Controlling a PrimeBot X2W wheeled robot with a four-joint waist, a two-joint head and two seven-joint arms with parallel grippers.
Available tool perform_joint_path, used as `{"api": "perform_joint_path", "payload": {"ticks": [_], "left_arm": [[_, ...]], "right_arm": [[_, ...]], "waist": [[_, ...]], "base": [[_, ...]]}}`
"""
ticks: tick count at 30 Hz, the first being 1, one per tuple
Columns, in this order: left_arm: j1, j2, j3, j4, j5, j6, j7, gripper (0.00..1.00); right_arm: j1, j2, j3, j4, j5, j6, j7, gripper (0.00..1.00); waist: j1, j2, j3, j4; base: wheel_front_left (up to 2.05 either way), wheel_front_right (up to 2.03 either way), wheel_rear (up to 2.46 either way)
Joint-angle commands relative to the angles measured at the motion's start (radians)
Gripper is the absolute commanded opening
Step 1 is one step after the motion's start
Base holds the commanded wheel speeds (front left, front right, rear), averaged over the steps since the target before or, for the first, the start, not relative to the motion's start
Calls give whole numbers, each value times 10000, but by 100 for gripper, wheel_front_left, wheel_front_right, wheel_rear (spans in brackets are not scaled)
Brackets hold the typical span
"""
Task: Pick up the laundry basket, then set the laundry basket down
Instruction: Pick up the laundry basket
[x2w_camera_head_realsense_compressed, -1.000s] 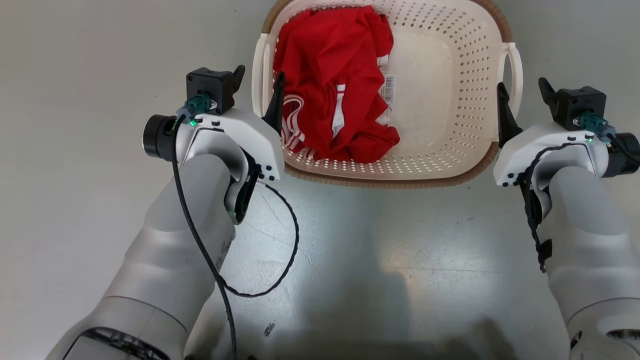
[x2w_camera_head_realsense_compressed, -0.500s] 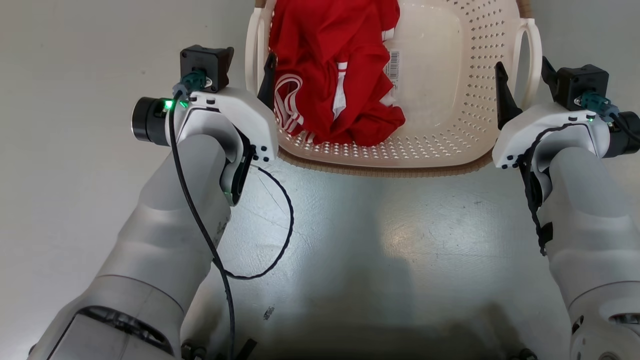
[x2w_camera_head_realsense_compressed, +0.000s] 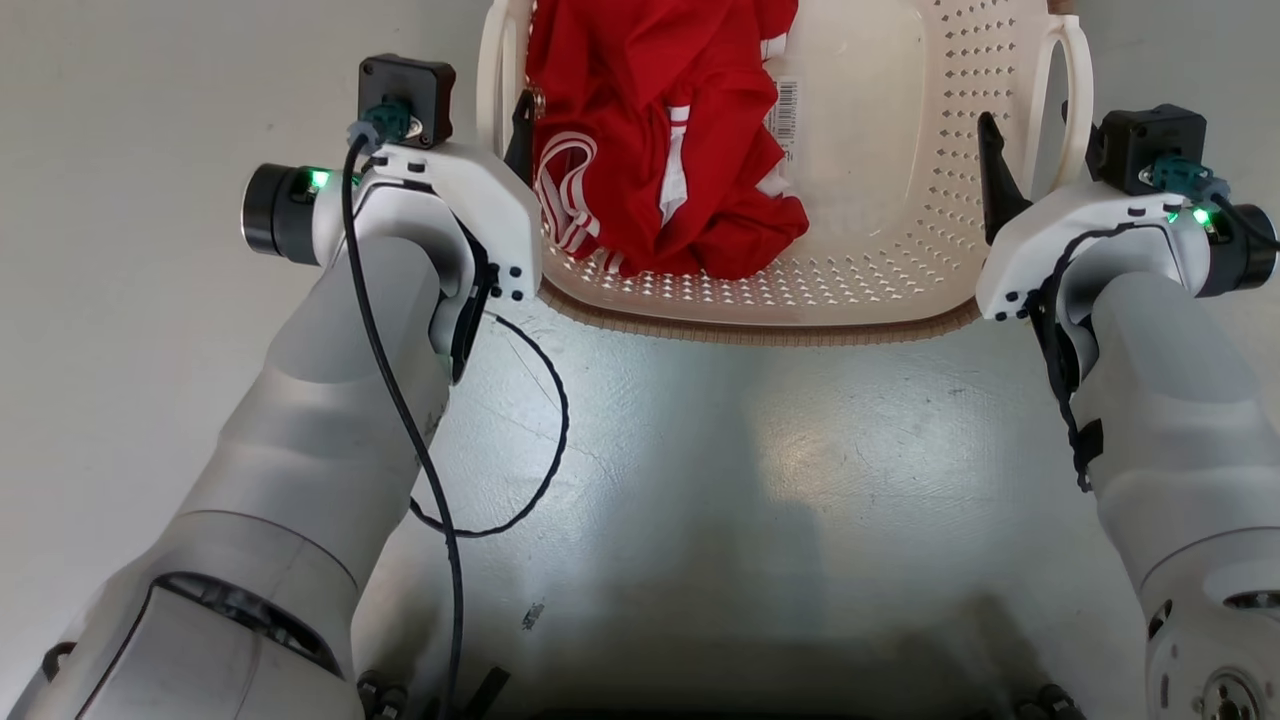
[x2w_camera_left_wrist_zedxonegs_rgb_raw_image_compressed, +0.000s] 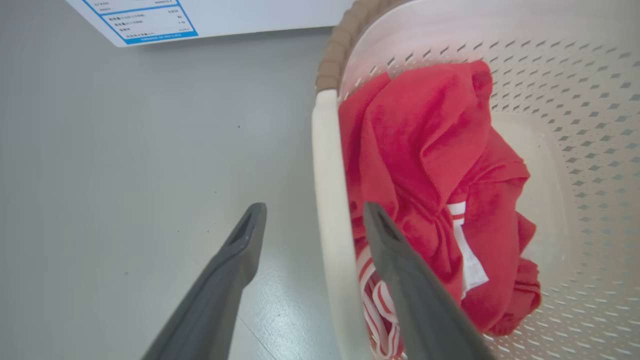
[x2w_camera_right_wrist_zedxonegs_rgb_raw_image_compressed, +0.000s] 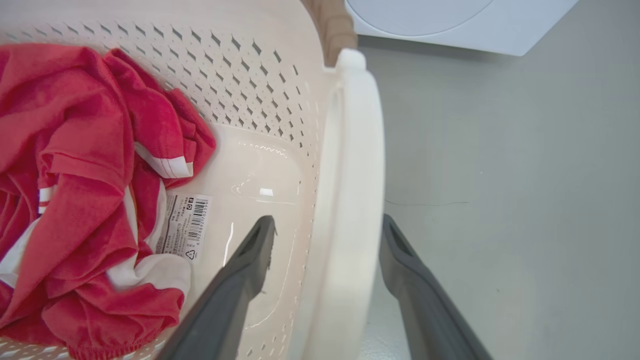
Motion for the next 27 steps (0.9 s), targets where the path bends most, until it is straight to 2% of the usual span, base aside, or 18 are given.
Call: {"api": "perform_joint_path", "payload": {"ticks": [1,7,27], "left_arm": [[-38,246,34,24,-94,111,41,100],[-267,246,-347,78,-401,70,387,100],[-503,246,-1432,240,-1310,167,619,100]], "right_arm": [[102,189,150,32,91,62,-13,100],[-210,189,160,333,83,62,112,100],[-509,189,607,862,565,62,17,100]], "waist": [[0,0,25,-15],[0,0,152,-35],[0,0,262,-226]], "base": [[0,0,0],[0,0,0],[0,0,0]]}}
